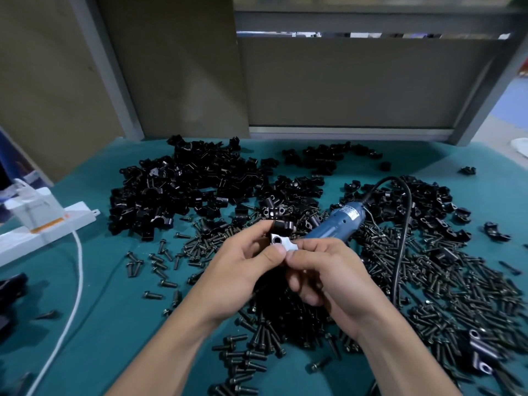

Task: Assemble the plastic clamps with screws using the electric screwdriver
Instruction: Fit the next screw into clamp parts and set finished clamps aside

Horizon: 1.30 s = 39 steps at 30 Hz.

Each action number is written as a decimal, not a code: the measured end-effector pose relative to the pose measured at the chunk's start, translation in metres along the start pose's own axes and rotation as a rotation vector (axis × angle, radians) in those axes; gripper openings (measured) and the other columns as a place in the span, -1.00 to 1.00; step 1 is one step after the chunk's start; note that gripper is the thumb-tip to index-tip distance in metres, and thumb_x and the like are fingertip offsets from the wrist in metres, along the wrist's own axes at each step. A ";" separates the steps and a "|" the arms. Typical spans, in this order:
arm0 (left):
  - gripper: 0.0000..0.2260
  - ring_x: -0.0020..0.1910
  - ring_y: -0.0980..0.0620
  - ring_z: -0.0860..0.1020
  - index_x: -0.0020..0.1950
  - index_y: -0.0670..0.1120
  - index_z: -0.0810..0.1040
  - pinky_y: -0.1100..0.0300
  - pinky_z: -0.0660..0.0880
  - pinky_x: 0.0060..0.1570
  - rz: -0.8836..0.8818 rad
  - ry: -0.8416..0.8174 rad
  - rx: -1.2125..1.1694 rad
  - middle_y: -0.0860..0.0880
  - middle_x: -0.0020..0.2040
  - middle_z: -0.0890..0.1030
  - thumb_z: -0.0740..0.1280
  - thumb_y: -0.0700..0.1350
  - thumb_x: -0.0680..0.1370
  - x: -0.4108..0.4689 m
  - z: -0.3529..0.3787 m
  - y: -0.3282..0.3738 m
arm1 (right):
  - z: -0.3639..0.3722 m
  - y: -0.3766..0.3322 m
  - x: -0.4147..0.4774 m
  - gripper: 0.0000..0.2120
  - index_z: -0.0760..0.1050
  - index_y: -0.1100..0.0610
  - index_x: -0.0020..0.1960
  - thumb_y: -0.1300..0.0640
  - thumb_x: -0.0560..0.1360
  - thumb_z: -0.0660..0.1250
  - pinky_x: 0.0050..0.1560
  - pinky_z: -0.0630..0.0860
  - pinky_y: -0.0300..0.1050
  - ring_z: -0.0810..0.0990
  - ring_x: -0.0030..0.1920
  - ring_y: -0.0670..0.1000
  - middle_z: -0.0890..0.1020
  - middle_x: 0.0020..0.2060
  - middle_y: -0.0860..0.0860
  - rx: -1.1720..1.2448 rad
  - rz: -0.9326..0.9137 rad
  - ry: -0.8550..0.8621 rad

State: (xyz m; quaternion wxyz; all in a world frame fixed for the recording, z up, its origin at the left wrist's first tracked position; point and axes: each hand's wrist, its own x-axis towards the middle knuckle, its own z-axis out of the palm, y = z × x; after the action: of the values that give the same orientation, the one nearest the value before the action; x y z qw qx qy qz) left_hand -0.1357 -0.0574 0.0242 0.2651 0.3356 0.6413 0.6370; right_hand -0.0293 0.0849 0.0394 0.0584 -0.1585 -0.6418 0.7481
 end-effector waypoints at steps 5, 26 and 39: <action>-0.72 0.17 0.03 0.70 0.38 0.07 0.60 0.28 0.60 0.10 -0.044 -0.054 -0.005 -0.06 0.16 0.74 0.35 -0.09 0.66 0.002 -0.001 0.002 | 0.001 -0.001 -0.001 -0.85 0.65 0.06 -0.27 0.09 0.46 0.43 -0.54 0.19 -0.24 0.30 -0.56 -0.04 0.55 -0.45 0.12 -0.029 -0.003 0.025; -0.72 -0.19 0.08 0.71 -0.07 -0.07 0.67 0.21 0.63 -0.23 -0.121 0.189 -0.334 -0.05 -0.15 0.74 0.24 -0.33 0.69 0.085 0.095 0.049 | -0.173 -0.059 0.033 -0.65 0.61 0.03 0.25 0.32 0.57 0.26 -0.28 0.45 -0.31 0.55 -0.23 -0.03 0.71 0.11 0.06 -0.909 0.054 0.877; -0.83 -0.30 0.10 0.63 -0.11 -0.05 0.66 0.20 0.58 -0.23 -0.179 0.191 -0.209 0.01 -0.24 0.68 0.39 -0.25 0.63 0.157 0.127 0.034 | -0.206 -0.048 0.094 -0.69 0.42 0.02 0.23 0.24 0.52 0.30 -0.13 0.42 -0.05 0.46 -0.25 0.14 0.38 -0.06 0.05 -1.377 0.082 0.440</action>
State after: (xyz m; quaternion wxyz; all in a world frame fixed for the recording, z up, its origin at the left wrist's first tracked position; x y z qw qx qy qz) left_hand -0.1350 0.1430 0.0656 0.2922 0.1855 0.6213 0.7030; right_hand -0.0591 0.3142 0.0449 0.0451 -0.3302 -0.9343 0.1266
